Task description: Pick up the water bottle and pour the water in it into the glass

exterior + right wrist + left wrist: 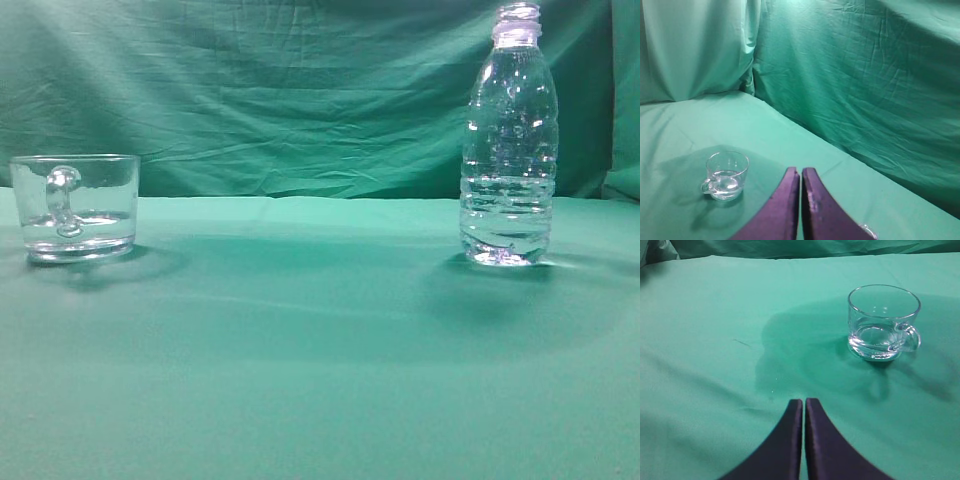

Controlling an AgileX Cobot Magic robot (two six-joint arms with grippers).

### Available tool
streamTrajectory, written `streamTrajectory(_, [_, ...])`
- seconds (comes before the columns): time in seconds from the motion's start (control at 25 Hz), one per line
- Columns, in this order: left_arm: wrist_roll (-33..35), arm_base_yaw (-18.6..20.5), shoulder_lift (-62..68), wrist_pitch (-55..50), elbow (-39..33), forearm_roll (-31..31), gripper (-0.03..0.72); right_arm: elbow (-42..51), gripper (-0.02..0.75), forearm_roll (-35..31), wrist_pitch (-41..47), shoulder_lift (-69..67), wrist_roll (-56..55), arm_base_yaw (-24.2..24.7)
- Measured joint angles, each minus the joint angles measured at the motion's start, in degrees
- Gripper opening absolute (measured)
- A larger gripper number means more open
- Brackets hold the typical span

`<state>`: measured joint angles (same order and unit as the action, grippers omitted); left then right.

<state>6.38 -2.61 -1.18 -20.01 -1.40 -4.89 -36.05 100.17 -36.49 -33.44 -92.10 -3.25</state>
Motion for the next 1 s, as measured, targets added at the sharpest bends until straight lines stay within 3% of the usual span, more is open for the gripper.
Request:
streamTrajectory(0.28, [0.0,0.0,0.0,0.0,0.0,0.0,0.0,0.0,0.0,-13.3,10.9,3.6,-3.7,0.0])
streamTrajectory(0.4, [0.0,0.0,0.0,0.0,0.0,0.0,0.0,0.0,0.0,-23.8,18.4,3.6,1.6,0.0])
streamTrajectory(0.48, [0.0,0.0,0.0,0.0,0.0,0.0,0.0,0.9,0.0,-33.0,21.5,3.6,13.8,0.0])
streamTrajectory(0.64, [0.0,0.0,0.0,0.0,0.0,0.0,0.0,3.4,0.0,-58.6,25.5,3.8,44.2,0.0])
streamTrajectory(0.8, [0.0,0.0,0.0,0.0,0.0,0.0,0.0,5.6,0.0,-79.5,37.6,7.1,66.1,-0.1])
streamTrajectory(0.92, [0.0,0.0,0.0,0.0,0.0,0.0,0.0,7.6,0.0,-88.0,49.5,11.6,77.9,-0.5])
streamTrajectory(1.0, [0.0,0.0,0.0,0.0,0.0,0.0,0.0,9.3,0.0,-90.1,55.2,15.0,81.5,-0.5])
